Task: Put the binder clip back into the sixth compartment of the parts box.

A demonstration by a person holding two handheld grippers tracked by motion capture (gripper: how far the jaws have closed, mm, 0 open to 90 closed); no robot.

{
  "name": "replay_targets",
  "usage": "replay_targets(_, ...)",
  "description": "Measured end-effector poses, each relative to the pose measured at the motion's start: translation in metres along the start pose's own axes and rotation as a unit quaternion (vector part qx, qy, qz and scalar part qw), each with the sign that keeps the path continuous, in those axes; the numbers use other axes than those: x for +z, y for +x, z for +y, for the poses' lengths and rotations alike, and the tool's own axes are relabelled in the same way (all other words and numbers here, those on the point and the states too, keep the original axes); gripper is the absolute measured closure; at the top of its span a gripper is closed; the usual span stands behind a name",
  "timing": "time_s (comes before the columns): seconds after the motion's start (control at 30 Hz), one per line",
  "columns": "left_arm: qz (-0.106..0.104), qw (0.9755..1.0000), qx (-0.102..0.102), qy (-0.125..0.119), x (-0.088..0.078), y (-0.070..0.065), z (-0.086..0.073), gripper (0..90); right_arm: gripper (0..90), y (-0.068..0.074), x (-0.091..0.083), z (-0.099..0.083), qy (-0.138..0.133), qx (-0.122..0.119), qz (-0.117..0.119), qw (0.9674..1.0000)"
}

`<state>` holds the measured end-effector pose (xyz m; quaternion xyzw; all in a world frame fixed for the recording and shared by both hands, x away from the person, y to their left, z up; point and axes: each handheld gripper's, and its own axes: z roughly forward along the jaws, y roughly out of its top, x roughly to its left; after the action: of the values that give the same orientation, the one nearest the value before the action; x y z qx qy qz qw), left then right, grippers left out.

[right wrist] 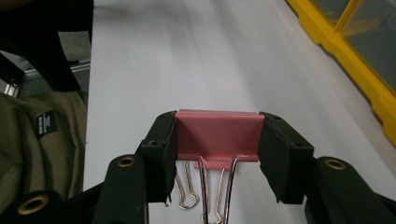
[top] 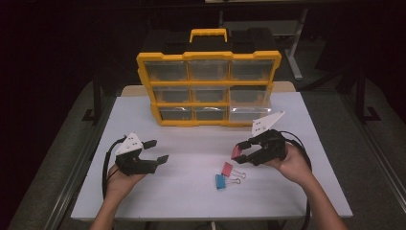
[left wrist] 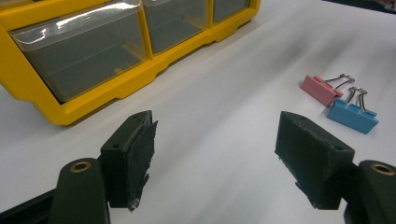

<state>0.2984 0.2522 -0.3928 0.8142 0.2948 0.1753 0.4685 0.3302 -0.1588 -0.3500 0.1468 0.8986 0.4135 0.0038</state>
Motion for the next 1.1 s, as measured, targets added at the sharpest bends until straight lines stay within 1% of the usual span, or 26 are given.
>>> replay_targets(0.03,0.000,1.0000,0.000,-0.001,0.000,0.000,0.000,28.3,48.5,0.000,-0.002,0.002,0.000,-0.002,0.000,1.0000)
replay_targets(0.07,0.000,1.0000,-0.005,-0.005,0.001,-0.001,0.000,28.3,48.5,0.000,-0.004,0.005,0.001,-0.005,-0.001,1.0000)
replay_targets(0.1,-0.001,1.0000,-0.005,-0.005,0.001,-0.001,0.000,28.3,48.5,-0.001,-0.009,0.010,-0.003,-0.012,-0.001,0.9999)
replay_targets(0.13,-0.001,0.9999,-0.008,-0.007,0.001,-0.002,0.000,28.3,48.5,-0.001,-0.009,0.010,-0.003,-0.012,-0.001,0.9999)
replay_targets(0.17,0.000,1.0000,-0.003,0.000,0.001,-0.002,0.000,28.3,48.5,-0.002,-0.012,0.012,-0.004,-0.015,-0.002,0.9999)
replay_targets(0.2,0.001,1.0000,-0.005,-0.001,0.001,-0.003,-0.001,28.3,48.5,-0.002,-0.015,0.015,-0.006,-0.015,-0.001,0.9999)
replay_targets(0.23,0.003,1.0000,0.000,0.000,0.001,-0.003,-0.001,28.3,48.5,-0.002,-0.017,0.018,-0.008,-0.015,0.000,0.9999)
replay_targets(0.27,0.003,0.9999,0.011,0.000,0.001,-0.001,-0.001,28.3,48.5,-0.003,-0.022,0.024,-0.008,-0.019,0.000,0.9998)
replay_targets(0.3,0.001,1.0000,0.001,-0.005,0.001,-0.003,-0.001,28.3,48.5,-0.003,-0.022,0.024,-0.008,-0.019,0.000,0.9998)
replay_targets(0.33,0.001,1.0000,-0.001,-0.006,0.002,-0.003,-0.001,28.2,48.5,-0.004,-0.024,0.027,-0.010,-0.020,0.001,0.9997)
replay_targets(0.37,0.001,1.0000,0.000,-0.007,0.001,-0.003,-0.001,28.1,48.5,-0.004,-0.029,0.032,-0.010,-0.021,0.002,0.9997)
replay_targets(0.47,0.000,1.0000,0.000,-0.006,0.002,-0.003,-0.001,28.1,48.5,-0.006,-0.033,0.037,-0.012,-0.026,0.002,0.9996)
replay_targets(0.5,0.000,1.0000,0.000,-0.002,0.001,-0.003,-0.001,28.1,48.5,-0.006,-0.034,0.040,-0.013,-0.023,0.003,0.9996)
replay_targets(0.6,0.000,1.0000,-0.001,0.001,0.001,-0.004,-0.001,28.1,48.5,-0.007,-0.040,0.046,-0.016,-0.031,0.002,0.9994)
replay_targets(0.67,0.000,1.0000,-0.001,0.000,0.001,-0.004,-0.001,28.0,48.5,-0.009,-0.046,0.053,-0.016,-0.028,0.000,0.9995)
replay_targets(0.7,0.000,1.0000,-0.003,-0.002,0.001,-0.004,-0.001,28.0,48.5,-0.009,-0.046,0.053,-0.016,-0.028,0.000,0.9995)
replay_targets(0.73,0.001,1.0000,-0.002,-0.003,0.001,-0.004,-0.001,27.9,48.5,-0.011,-0.047,0.056,-0.017,-0.034,-0.003,0.9993)
replay_targets(0.77,0.002,1.0000,0.001,-0.004,0.000,-0.004,-0.001,27.9,48.5,-0.011,-0.049,0.058,-0.018,-0.027,-0.001,0.9995)
replay_targets(0.8,0.003,1.0000,-0.002,-0.004,0.000,-0.004,-0.001,27.8,48.5,-0.013,-0.053,0.064,-0.019,-0.030,-0.003,0.9994)
replay_targets(0.83,0.003,1.0000,-0.002,-0.004,0.000,-0.003,-0.001,27.8,48.5,-0.013,-0.053,0.064,-0.019,-0.030,-0.003,0.9994)
replay_targets(0.9,0.003,1.0000,-0.002,-0.003,0.000,-0.003,-0.001,27.8,48.5,-0.016,-0.059,0.072,-0.018,-0.034,-0.005,0.9992)
replay_targets(0.93,0.003,1.0000,-0.002,-0.003,-0.001,-0.003,-0.001,27.8,48.5,-0.018,-0.060,0.075,-0.015,-0.040,-0.011,0.9990)
replay_targets(0.97,0.004,1.0000,-0.003,-0.005,-0.001,-0.003,-0.001,27.8,48.5,-0.018,-0.062,0.078,-0.013,-0.035,-0.010,0.9992)
replay_targets(1.03,0.004,1.0000,-0.001,-0.007,-0.001,-0.002,-0.001,27.8,48.5,-0.020,-0.063,0.081,-0.012,-0.038,-0.013,0.9991)
replay_targets(1.07,0.004,1.0000,-0.001,-0.006,-0.001,-0.002,-0.001,27.8,48.5,-0.023,-0.066,0.086,-0.008,-0.039,-0.017,0.9991)
replay_targets(1.1,0.004,1.0000,-0.002,-0.007,-0.001,-0.002,-0.001,27.8,48.5,-0.023,-0.066,0.086,-0.008,-0.039,-0.017,0.9991)
